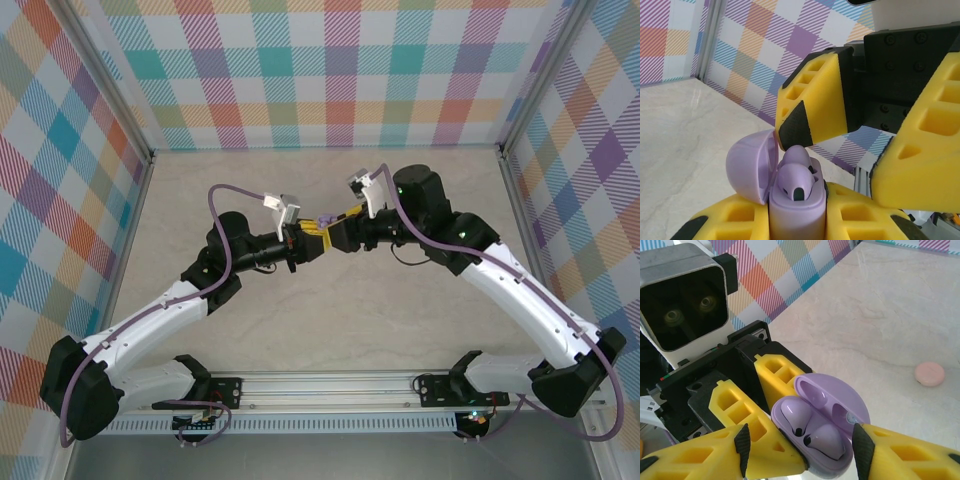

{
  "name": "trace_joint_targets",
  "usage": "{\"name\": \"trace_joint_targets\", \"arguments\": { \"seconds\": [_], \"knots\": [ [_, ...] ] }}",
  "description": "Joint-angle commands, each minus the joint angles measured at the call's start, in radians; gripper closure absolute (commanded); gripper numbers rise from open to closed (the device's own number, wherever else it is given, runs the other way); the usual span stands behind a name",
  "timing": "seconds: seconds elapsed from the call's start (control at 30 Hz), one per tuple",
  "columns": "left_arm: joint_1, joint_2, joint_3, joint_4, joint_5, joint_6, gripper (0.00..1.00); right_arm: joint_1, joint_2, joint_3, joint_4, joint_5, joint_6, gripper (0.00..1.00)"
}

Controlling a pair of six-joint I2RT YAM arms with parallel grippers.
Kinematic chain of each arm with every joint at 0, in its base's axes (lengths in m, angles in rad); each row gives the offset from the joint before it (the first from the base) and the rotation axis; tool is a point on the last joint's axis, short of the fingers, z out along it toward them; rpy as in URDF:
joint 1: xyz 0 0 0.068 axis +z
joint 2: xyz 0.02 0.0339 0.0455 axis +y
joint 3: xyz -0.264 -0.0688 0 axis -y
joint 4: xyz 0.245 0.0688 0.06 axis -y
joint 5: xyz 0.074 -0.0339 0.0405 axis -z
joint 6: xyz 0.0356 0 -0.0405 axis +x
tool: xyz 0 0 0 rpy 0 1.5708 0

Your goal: Insert wireless bluetooth earbuds into charging case

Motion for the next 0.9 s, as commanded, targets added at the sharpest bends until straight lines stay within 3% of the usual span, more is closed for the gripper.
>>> {"name": "trace_joint_targets", "arguments": {
  "seconds": [0.0,0.47,0.7,0.87],
  "knots": [
    [-0.002,-0.024,0.015,0.057,0.006,0.021,0.94,0.007,-0.023,0.026,-0.019,0.023,-0.003,0.42],
    [-0.003,-0.067,0.001,0.010,-0.007,0.093,0.95,-0.017,-0.122,-0.034,-0.009,0.284,0.060,0.40],
    [-0.003,-0.074,0.018,0.014,0.042,0.090,0.94,-0.144,-0.111,-0.094,0.026,0.093,0.109,0.44],
    [-0.013,-0.077,0.024,0.051,0.089,0.085,0.94,-0.167,-0.082,-0.118,0.068,-0.026,0.116,0.59]
  ]
}}
